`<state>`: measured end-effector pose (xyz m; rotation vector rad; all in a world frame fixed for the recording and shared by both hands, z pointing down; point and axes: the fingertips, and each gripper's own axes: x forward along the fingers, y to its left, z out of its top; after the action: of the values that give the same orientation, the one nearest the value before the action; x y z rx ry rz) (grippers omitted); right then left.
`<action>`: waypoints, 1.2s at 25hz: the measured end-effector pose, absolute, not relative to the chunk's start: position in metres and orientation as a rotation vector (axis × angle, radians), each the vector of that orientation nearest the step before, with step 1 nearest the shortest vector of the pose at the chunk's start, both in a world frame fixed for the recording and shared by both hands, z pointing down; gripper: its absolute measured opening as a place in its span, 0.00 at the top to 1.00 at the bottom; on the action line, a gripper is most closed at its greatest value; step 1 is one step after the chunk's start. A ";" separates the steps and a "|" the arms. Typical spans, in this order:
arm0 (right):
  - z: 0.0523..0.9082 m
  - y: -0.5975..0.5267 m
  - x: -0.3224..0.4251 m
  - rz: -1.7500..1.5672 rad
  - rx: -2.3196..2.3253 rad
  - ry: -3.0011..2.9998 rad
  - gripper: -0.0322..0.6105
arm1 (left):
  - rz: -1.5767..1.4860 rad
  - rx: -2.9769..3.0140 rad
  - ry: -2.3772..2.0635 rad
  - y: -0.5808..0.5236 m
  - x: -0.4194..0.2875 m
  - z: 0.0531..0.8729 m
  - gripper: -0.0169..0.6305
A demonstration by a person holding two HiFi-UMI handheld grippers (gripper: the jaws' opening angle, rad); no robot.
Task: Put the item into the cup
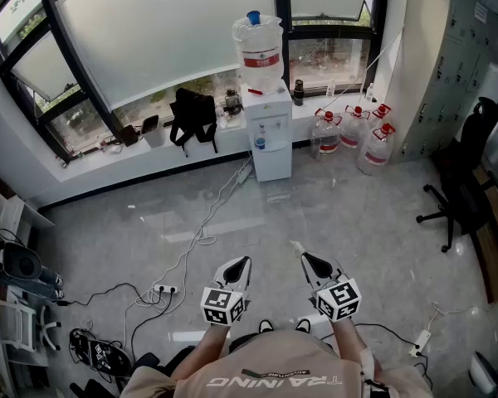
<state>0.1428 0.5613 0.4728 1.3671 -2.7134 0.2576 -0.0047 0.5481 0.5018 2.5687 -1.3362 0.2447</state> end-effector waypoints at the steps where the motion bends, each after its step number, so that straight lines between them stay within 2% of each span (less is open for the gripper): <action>1: 0.472 0.559 0.140 0.242 1.360 -2.711 0.93 | 0.240 2.566 -1.349 0.544 -0.009 0.501 0.96; 30: 0.506 0.466 0.084 0.276 1.355 -2.626 0.93 | 0.269 2.567 -1.231 0.460 -0.053 0.532 0.96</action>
<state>0.0840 0.4661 0.5057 1.3551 -2.6264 0.2762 -0.0531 0.4601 0.5316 2.5671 -1.2315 0.2692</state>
